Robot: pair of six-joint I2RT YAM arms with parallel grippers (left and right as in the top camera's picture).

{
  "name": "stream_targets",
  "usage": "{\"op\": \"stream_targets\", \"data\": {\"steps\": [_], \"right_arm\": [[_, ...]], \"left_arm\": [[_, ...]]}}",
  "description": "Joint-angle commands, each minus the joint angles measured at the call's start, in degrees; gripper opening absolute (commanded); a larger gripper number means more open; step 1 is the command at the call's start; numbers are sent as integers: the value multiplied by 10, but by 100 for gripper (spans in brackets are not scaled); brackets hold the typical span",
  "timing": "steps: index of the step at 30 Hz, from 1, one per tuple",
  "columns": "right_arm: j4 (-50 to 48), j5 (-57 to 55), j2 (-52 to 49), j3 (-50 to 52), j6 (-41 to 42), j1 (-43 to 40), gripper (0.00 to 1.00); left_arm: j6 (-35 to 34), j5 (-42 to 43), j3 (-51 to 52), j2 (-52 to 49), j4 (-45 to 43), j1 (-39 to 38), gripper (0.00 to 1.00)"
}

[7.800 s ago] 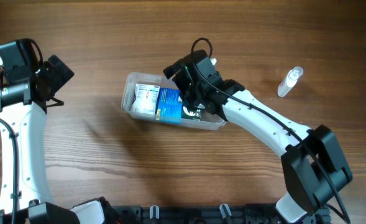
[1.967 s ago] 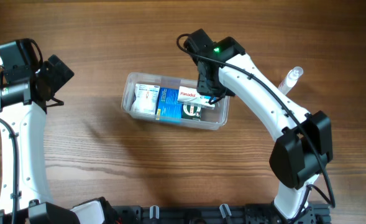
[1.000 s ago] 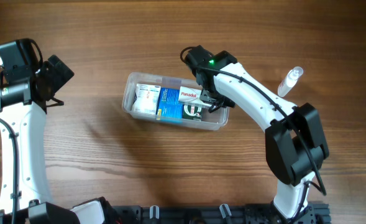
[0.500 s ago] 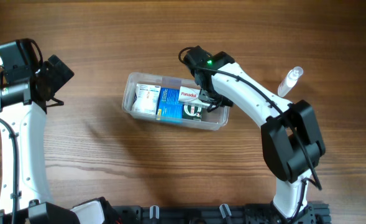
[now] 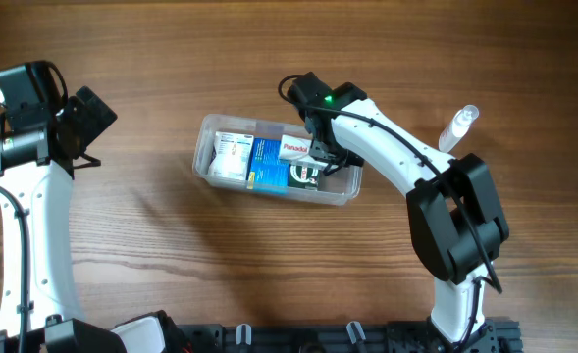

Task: Pack container
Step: 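Press the Panadol box down and open the right gripper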

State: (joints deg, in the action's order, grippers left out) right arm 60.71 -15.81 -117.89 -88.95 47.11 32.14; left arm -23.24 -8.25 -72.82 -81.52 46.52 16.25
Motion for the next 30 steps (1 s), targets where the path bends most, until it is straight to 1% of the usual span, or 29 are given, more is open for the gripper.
{"op": "stream_targets", "data": {"steps": [1,9,12,16,19,30], "right_arm": [[-6,20,-10,5,-24,1,4],[-22,24,1,0,-52,1,4],[-51,63,8,-4,-93,2,4],[-80,95,12,-4,-111,2,4],[-84,95,13,-5,-114,2,4],[-106,95,27,-32,-187,1,4]], "left_arm": [[3,1,0,5,-1,3,100],[3,1,0,5,-1,3,100],[3,1,0,5,-1,3,100],[3,1,0,5,-1,3,100],[3,1,0,5,-1,3,100],[3,1,0,5,-1,3,100]]}}
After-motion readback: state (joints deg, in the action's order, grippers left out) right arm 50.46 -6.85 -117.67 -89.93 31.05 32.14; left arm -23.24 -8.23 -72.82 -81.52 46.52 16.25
